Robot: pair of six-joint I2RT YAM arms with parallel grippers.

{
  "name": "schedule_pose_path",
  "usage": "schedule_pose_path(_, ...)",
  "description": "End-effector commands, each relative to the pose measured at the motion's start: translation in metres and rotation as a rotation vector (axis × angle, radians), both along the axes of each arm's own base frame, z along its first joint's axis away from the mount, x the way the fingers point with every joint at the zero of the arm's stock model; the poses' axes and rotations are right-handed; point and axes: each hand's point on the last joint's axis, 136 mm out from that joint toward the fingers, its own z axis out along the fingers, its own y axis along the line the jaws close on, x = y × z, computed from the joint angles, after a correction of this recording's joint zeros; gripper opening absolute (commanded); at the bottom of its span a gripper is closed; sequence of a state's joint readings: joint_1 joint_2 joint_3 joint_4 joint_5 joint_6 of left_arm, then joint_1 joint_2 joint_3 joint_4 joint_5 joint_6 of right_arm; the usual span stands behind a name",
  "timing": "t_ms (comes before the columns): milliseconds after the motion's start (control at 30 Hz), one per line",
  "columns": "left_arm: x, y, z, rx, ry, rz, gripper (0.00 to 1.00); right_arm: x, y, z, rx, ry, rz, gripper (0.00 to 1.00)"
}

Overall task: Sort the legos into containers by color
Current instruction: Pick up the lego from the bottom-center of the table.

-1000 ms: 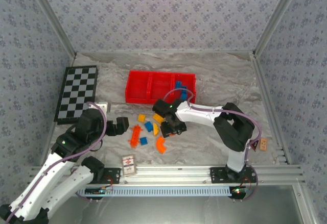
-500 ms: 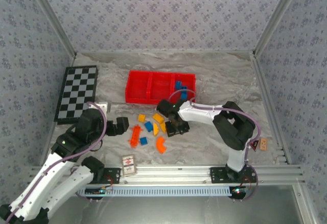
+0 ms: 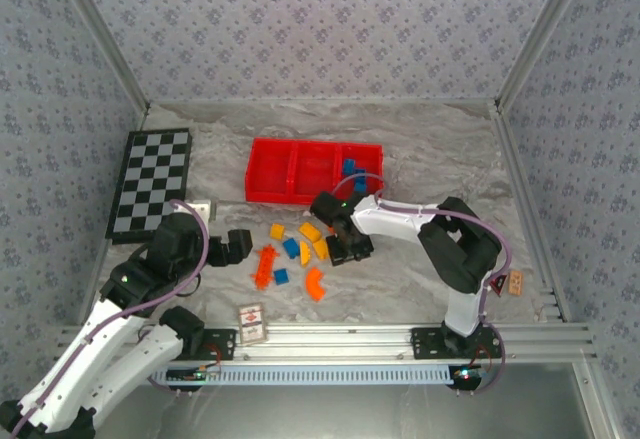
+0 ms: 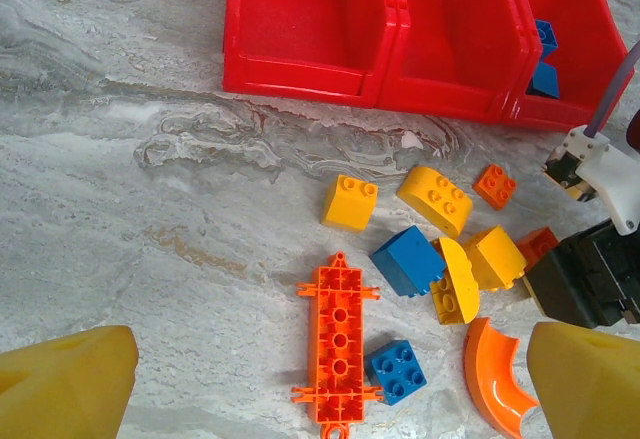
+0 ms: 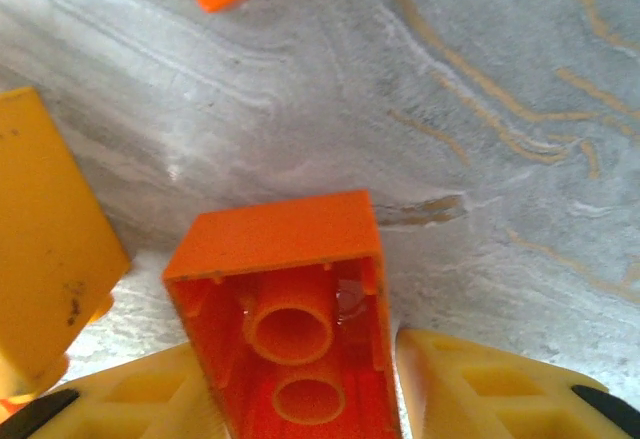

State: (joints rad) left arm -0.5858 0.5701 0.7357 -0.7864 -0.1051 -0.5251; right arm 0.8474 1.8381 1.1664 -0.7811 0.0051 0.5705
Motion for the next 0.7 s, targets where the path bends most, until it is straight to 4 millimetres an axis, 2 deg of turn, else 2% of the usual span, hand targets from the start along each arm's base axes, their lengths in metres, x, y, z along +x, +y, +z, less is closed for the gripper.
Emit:
schedule_pose_path(0, -0.001, 0.0, -0.001, 0.0, 0.001, 0.001, 1.0, 0.013, -0.018, 0.003, -0.075, -0.042, -0.003, 0.45)
schedule_pose_path(233, -0.001, 0.0, -0.001, 0.0, 0.001, 0.001, 1.0, 0.013, -0.023, 0.006, -0.096, -0.05, 0.001, 0.39)
schedule_pose_path(533, -0.001, 0.0, -0.001, -0.001, -0.002, 0.001, 1.0, 0.042, -0.006, 0.07, -0.053, -0.185, 0.048, 0.37)
schedule_pose_path(667, -0.001, 0.0, -0.001, -0.002, -0.001, -0.001, 1.0, 0.074, 0.008, 0.096, 0.005, -0.248, 0.055, 0.36)
